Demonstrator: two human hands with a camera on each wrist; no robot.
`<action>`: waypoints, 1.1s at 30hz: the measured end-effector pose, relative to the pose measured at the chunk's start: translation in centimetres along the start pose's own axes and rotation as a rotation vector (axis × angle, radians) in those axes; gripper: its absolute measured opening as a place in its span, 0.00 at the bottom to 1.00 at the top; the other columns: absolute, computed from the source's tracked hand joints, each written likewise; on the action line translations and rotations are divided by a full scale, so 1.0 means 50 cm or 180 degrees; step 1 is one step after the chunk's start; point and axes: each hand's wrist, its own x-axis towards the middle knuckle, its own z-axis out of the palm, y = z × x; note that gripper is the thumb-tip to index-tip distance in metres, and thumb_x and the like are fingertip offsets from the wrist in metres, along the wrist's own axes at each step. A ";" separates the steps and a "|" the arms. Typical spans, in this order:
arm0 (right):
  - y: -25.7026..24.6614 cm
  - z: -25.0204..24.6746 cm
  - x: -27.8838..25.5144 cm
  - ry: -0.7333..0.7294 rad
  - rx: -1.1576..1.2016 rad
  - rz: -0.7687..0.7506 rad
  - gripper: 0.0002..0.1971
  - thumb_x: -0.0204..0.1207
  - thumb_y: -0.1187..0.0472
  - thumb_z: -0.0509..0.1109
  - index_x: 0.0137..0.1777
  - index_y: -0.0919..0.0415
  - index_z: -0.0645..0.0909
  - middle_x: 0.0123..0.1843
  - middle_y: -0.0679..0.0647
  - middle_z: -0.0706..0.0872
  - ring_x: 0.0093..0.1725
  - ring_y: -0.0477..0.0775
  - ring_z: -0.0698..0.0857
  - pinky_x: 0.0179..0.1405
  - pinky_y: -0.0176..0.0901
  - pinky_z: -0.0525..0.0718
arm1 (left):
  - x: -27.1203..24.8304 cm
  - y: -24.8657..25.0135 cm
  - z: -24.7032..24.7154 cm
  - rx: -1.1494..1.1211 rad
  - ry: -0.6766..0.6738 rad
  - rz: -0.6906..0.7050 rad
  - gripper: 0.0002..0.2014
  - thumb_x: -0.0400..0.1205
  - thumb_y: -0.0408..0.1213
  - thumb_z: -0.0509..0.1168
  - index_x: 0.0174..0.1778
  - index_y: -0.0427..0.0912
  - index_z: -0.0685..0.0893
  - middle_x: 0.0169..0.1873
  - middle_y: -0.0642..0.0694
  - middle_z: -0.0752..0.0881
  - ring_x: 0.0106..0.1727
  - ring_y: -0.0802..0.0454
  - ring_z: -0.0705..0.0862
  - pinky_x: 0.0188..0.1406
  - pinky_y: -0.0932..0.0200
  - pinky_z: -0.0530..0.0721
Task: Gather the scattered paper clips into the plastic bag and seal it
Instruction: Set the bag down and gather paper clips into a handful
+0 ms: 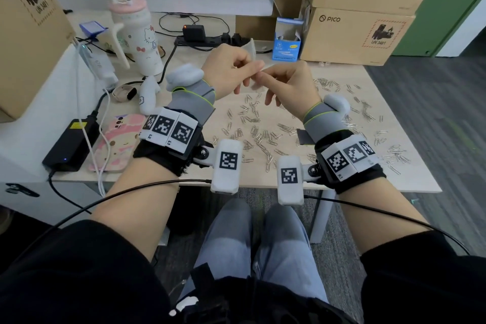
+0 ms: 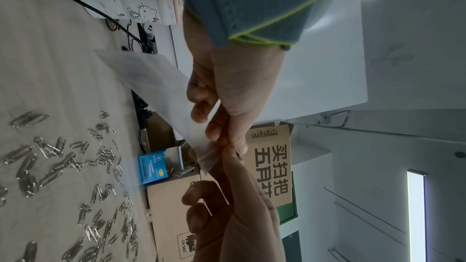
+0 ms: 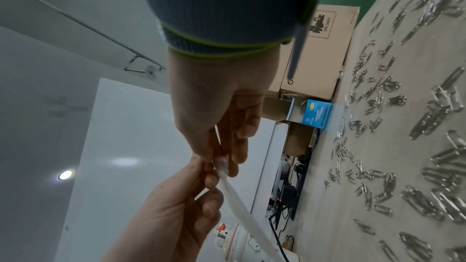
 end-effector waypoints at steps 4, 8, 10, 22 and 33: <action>0.003 0.007 0.003 -0.0013 0.0337 0.0093 0.08 0.77 0.67 0.69 0.43 0.72 0.87 0.33 0.54 0.87 0.17 0.39 0.78 0.17 0.31 0.73 | 0.002 -0.018 -0.006 -0.0132 -0.0119 0.0011 0.15 0.81 0.43 0.63 0.30 0.43 0.80 0.23 0.50 0.81 0.16 0.61 0.76 0.23 0.67 0.73; 0.012 0.015 0.007 0.0000 0.0640 0.0246 0.04 0.76 0.67 0.71 0.40 0.67 0.85 0.32 0.54 0.86 0.17 0.41 0.77 0.19 0.32 0.75 | 0.000 -0.027 -0.008 -0.0384 -0.0196 -0.0037 0.14 0.81 0.41 0.64 0.28 0.46 0.79 0.23 0.47 0.81 0.16 0.61 0.77 0.20 0.72 0.71; 0.018 0.017 0.010 -0.0017 0.0759 0.0342 0.06 0.76 0.67 0.70 0.38 0.64 0.84 0.31 0.53 0.86 0.17 0.42 0.77 0.20 0.33 0.76 | -0.001 -0.030 -0.008 -0.0409 -0.0219 -0.0080 0.14 0.81 0.40 0.64 0.28 0.45 0.79 0.23 0.47 0.81 0.16 0.61 0.78 0.18 0.75 0.69; 0.033 0.022 0.021 0.0026 0.1250 0.0658 0.08 0.74 0.71 0.69 0.34 0.65 0.84 0.24 0.50 0.87 0.17 0.45 0.76 0.19 0.32 0.74 | 0.003 -0.044 -0.005 -0.0785 -0.0480 -0.0302 0.12 0.80 0.35 0.65 0.29 0.43 0.80 0.18 0.55 0.84 0.19 0.61 0.80 0.18 0.70 0.70; 0.058 0.023 0.040 0.0564 0.0816 0.0827 0.11 0.75 0.69 0.68 0.31 0.61 0.79 0.24 0.50 0.82 0.14 0.42 0.75 0.17 0.32 0.74 | 0.004 -0.037 -0.014 -0.0516 -0.0190 -0.0675 0.15 0.71 0.28 0.62 0.18 0.40 0.74 0.09 0.52 0.77 0.12 0.58 0.74 0.16 0.72 0.70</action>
